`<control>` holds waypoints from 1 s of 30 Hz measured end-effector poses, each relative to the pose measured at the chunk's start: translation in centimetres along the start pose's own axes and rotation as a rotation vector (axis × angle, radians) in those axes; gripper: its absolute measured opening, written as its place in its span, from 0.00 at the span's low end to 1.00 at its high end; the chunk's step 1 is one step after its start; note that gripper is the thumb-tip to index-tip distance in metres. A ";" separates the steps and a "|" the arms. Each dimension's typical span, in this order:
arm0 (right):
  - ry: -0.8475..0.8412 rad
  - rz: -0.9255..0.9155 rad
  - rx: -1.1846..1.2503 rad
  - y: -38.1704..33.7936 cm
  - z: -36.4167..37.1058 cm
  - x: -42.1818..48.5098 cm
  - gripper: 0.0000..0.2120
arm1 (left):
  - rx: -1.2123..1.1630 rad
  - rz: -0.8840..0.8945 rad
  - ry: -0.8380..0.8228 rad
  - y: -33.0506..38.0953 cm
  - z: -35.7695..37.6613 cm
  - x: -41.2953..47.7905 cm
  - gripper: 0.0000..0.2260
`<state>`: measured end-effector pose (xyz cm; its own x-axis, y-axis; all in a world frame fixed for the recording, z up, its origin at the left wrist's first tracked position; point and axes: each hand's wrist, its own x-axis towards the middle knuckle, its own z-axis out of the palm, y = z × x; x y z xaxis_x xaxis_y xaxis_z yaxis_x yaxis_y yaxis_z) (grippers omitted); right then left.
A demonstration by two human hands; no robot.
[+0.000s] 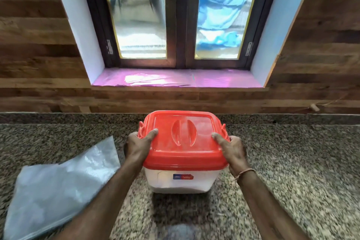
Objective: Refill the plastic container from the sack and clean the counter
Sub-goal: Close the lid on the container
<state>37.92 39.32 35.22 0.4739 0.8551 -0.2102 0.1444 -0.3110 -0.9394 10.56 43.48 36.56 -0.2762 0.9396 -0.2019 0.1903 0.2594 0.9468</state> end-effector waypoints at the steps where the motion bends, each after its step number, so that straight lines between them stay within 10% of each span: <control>1: 0.010 0.007 -0.010 -0.5 0.1 1.7 0.30 | -0.003 0.016 -0.007 0.8 0.8 1.2 0.23; 30: 0.143 -0.060 -0.288 -4.5 4.4 17.7 0.24 | 0.395 0.113 0.046 4.4 8.5 15.7 0.31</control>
<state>41.86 57.69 34.57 0.5713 0.8150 -0.0971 0.4061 -0.3835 -0.8294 15.07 61.30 35.40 -0.2725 0.9586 -0.0823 0.5661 0.2289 0.7919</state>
